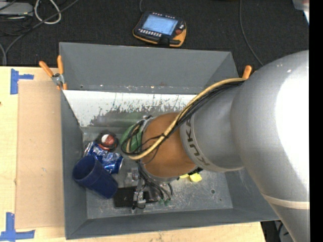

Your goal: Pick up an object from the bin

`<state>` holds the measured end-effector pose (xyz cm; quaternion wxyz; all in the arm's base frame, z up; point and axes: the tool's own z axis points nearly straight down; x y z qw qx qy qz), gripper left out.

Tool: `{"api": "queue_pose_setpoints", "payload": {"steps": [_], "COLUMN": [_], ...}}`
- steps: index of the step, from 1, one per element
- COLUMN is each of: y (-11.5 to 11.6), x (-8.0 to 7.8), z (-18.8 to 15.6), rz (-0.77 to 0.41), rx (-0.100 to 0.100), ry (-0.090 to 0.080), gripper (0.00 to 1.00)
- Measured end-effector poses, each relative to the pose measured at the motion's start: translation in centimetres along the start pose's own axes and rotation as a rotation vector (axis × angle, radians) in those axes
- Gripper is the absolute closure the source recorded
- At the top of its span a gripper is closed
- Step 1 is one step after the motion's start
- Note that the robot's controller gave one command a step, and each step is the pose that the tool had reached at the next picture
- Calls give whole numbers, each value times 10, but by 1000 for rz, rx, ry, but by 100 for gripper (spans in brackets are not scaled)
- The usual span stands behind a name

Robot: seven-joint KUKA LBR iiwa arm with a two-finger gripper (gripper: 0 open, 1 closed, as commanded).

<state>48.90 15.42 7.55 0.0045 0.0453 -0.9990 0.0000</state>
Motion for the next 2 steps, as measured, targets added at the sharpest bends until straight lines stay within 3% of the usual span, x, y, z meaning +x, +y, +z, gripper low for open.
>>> {"api": "queue_pose_setpoints", "payload": {"steps": [2], "y": [-1], "x": [4], "z": [-65], "rz": [3], "rx": [3], "ry": [12], "gripper": [100]}}
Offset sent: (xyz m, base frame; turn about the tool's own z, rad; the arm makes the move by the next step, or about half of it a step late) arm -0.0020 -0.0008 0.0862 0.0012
